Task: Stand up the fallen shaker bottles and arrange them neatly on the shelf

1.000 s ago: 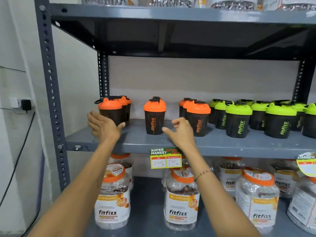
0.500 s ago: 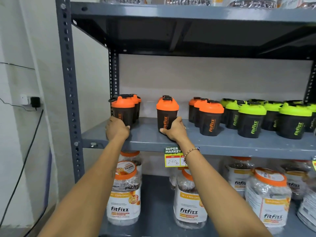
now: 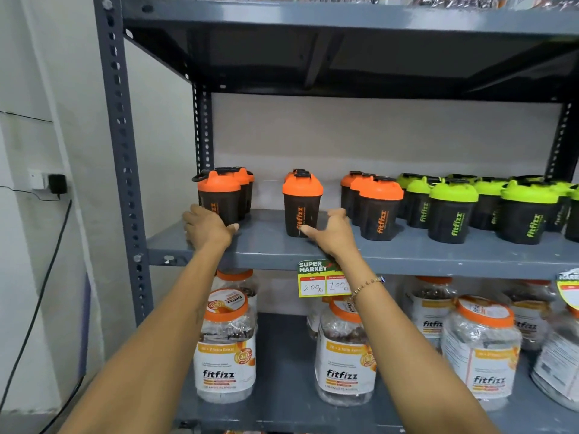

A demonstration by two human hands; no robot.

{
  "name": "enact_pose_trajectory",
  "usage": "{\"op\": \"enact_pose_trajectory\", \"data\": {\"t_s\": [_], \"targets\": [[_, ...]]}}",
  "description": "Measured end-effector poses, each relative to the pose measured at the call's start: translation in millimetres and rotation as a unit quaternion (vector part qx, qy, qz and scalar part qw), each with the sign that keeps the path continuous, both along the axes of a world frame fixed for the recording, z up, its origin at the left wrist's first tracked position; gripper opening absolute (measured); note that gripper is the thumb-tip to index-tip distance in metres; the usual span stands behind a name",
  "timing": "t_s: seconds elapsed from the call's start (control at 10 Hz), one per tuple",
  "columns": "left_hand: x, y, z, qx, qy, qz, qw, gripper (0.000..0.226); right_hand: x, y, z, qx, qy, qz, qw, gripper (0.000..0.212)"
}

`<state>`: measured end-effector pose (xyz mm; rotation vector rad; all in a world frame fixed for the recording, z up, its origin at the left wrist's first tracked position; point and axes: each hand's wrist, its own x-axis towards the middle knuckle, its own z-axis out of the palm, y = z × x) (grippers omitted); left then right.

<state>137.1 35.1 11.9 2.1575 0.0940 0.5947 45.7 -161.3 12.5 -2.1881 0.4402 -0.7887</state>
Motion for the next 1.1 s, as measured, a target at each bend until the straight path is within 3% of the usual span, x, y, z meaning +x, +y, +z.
{"op": "enact_pose_trajectory", "data": {"t_s": [0.1, 0.2, 0.3, 0.4, 0.5, 0.6, 0.8, 1.0, 1.1], "targets": [[-18.9, -6.4, -10.9, 0.007, -0.140, 0.002, 0.990, 0.066, -32.1, -19.6, -7.1, -0.003, -0.047, -0.121, 0.992, 0.079], [-39.6, -32.1, -13.5, 0.038, -0.212, -0.095, 0.972, 0.055, -53.8, -53.1, -0.8, 0.017, -0.035, -0.163, 0.986, 0.088], [-47.2, -63.1, -5.7, 0.048, -0.153, -0.198, 0.967, 0.073, -56.5, -86.1, 9.5, 0.033, 0.023, -0.158, 0.987, 0.103], [-52.2, -88.3, 3.5, -0.010, -0.035, -0.263, 0.964, 0.091, -49.9, -106.0, 11.3, 0.029, 0.102, -0.115, 0.988, 0.119], [-51.8, -104.1, 5.5, -0.037, 0.025, -0.254, 0.966, 0.099, -40.6, -113.0, 12.7, 0.032, 0.121, -0.080, 0.989, 0.117], [-48.1, -111.0, 2.3, -0.011, 0.048, -0.213, 0.976, 0.099, -35.1, -114.9, 11.7, 0.016, 0.130, -0.079, 0.988, 0.110], [-53.9, -118.0, -3.2, 0.121, 0.044, -0.137, 0.982, 0.070, -33.2, -115.7, 3.5, -0.024, 0.112, -0.093, 0.989, 0.093], [-70.5, -118.3, 0.3, 0.088, 0.036, -0.111, 0.989, 0.078, -53.2, -108.0, 5.8, -0.053, 0.093, -0.088, 0.990, 0.083], [-95.7, -125.8, 3.1, 0.034, -0.186, -0.071, 0.979, 0.060, -89.8, -91.5, 2.2, -0.160, 0.026, -0.083, 0.983, 0.046]]}}
